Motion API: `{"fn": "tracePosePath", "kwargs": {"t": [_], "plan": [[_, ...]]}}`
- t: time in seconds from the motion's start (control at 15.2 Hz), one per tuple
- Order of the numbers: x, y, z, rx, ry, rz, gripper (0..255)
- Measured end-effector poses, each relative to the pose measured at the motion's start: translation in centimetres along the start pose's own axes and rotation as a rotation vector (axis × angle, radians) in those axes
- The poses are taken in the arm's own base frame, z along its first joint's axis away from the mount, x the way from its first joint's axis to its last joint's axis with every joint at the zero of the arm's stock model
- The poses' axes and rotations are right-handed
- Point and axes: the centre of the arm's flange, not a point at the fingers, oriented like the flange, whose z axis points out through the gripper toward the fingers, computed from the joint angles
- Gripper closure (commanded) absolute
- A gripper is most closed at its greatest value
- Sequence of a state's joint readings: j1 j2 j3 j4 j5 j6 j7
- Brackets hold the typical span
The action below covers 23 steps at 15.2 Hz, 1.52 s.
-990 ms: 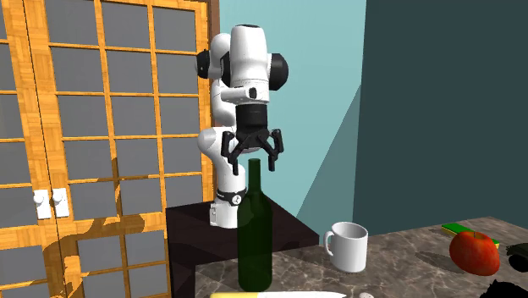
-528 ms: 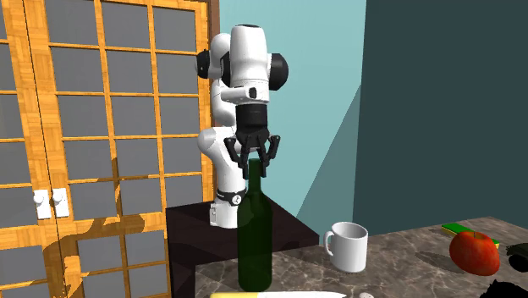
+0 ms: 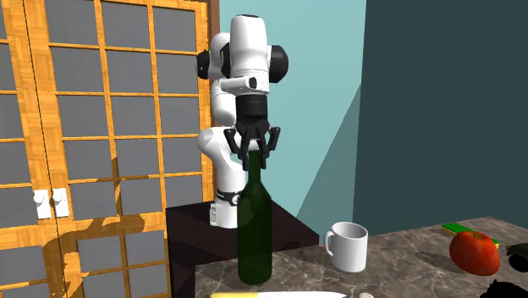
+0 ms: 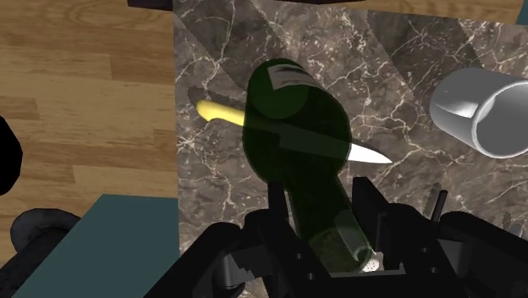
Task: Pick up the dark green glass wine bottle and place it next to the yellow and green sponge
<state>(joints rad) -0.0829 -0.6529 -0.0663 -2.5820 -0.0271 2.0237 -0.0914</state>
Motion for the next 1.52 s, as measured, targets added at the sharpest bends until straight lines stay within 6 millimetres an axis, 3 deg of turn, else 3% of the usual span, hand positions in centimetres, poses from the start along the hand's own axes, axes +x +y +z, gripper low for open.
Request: {"fn": "tracePosePath", "kwargs": {"t": [1.52], "plan": [[1.2, -0.1, -11.9, 0.000, 0.000, 0.000, 255]]}}
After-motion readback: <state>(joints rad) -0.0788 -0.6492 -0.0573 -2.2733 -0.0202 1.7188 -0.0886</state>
